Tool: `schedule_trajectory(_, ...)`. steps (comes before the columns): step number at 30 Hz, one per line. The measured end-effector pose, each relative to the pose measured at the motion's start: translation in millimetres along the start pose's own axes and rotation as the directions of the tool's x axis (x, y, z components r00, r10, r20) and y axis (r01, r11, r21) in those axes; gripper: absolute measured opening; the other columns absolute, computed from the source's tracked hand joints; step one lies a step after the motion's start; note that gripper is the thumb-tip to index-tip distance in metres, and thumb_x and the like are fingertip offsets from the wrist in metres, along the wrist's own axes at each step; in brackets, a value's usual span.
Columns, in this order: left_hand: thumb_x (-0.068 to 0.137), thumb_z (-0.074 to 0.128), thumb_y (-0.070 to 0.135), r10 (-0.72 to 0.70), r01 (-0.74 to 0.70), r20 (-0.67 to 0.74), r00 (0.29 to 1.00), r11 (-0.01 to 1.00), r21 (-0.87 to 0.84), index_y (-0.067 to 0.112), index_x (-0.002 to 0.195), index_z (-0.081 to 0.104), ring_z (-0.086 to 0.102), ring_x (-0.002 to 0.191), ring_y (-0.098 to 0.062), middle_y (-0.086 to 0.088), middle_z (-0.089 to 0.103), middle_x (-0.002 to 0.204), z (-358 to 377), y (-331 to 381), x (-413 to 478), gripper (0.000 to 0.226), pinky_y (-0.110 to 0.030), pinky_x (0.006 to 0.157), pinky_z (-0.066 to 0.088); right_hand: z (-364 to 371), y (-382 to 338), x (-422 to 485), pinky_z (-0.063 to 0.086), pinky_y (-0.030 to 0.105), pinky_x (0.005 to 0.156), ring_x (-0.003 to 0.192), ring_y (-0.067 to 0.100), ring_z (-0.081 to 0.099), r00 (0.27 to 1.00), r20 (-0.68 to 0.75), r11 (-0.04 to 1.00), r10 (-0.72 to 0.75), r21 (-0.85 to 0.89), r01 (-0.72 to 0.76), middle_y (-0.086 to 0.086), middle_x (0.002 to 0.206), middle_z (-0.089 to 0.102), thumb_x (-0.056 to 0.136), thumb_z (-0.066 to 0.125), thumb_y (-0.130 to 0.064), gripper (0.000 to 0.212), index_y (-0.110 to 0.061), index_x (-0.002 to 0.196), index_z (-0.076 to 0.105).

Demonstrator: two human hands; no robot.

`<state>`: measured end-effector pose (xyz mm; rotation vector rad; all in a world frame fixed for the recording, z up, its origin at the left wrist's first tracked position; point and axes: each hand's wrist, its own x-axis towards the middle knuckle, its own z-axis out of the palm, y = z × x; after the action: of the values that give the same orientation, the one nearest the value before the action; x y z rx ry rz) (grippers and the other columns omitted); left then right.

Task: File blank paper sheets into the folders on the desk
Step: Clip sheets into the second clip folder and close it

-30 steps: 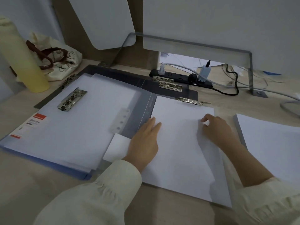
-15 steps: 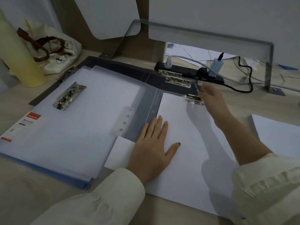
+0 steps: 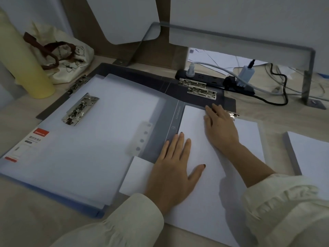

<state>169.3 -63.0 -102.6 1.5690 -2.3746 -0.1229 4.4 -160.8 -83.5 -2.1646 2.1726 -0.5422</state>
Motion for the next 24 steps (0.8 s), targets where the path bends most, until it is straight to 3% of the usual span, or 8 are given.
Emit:
schedule_trajectory(7,0.093,0.011,0.059,-0.020,0.019,0.058,0.998,1.000,0.007,0.009,0.137,0.047,0.042,0.133,-0.022,-0.009,0.045,0.143,-7,2,0,0.075,-0.042,0.108,0.035,-11,-2,1,0.001,0.035,0.119,0.146,0.022,0.001,0.981,0.189,0.999,0.035,0.006,-0.037,0.007,0.158,0.010,0.101,0.019,-0.030,0.051,-0.014,0.149,0.014)
schedule_trajectory(8,0.092,0.006,0.061,-0.023,0.023,0.072,0.997,1.000,0.011,0.010,0.141,0.041,0.036,0.137,-0.021,-0.008,0.038,0.148,-11,3,1,0.079,-0.040,0.111,0.028,-15,-2,0,0.001,0.036,0.119,0.146,0.022,0.001,0.973,0.226,0.999,0.044,0.015,-0.048,0.008,0.158,0.008,0.101,0.019,-0.031,0.051,-0.014,0.149,0.014)
schedule_trajectory(10,0.081,-0.010,0.067,0.000,-0.003,0.102,0.995,1.000,0.029,0.016,0.149,0.009,0.002,0.145,-0.016,-0.002,0.004,0.157,-13,4,2,0.087,-0.031,0.115,-0.001,-27,1,-4,0.007,0.036,0.119,0.146,0.025,0.006,0.962,0.267,0.998,0.046,0.027,-0.056,0.010,0.157,0.011,0.101,0.023,-0.030,0.050,-0.011,0.147,0.021)
schedule_trajectory(12,0.074,-0.016,0.070,-0.017,0.011,0.185,0.983,0.999,0.032,0.020,0.147,-0.012,-0.023,0.138,-0.009,0.002,-0.017,0.156,-14,4,2,0.089,-0.026,0.111,-0.017,-44,6,-17,0.016,0.035,0.116,0.142,0.027,0.018,0.954,0.297,0.994,0.044,0.084,-0.072,0.012,0.154,0.020,0.100,0.028,-0.027,0.046,-0.011,0.143,0.033)
schedule_trajectory(18,0.098,0.020,0.047,-0.163,0.164,0.406,0.899,0.986,0.034,0.015,0.150,-0.001,-0.013,0.145,-0.015,-0.002,-0.012,0.159,-48,26,1,0.064,-0.034,0.118,-0.005,-115,50,-82,0.026,0.029,0.107,0.134,0.021,0.036,0.914,0.368,0.958,0.171,0.152,-0.241,0.006,0.147,0.037,0.097,0.041,-0.028,0.037,-0.018,0.133,0.049)
schedule_trajectory(21,0.099,0.032,0.038,-0.103,0.232,0.371,0.923,0.917,-0.325,0.016,0.148,0.019,-0.006,0.146,-0.009,0.003,0.005,0.159,-67,61,-6,0.055,-0.029,0.117,0.000,-139,82,-115,0.035,0.030,0.097,0.122,0.024,0.048,0.900,0.320,0.934,0.294,0.104,-0.342,0.008,0.137,0.048,0.097,0.043,-0.027,0.033,-0.018,0.126,0.055)
schedule_trajectory(24,0.098,0.041,0.028,0.014,0.319,0.401,0.916,0.579,-0.750,0.024,0.141,0.038,0.020,0.140,-0.003,0.012,0.030,0.150,-79,110,-17,0.043,-0.022,0.113,0.017,-150,108,-144,0.038,0.031,0.094,0.116,0.025,0.053,0.894,0.266,0.924,0.360,0.030,-0.381,0.008,0.131,0.054,0.096,0.043,-0.027,0.031,-0.018,0.121,0.058)
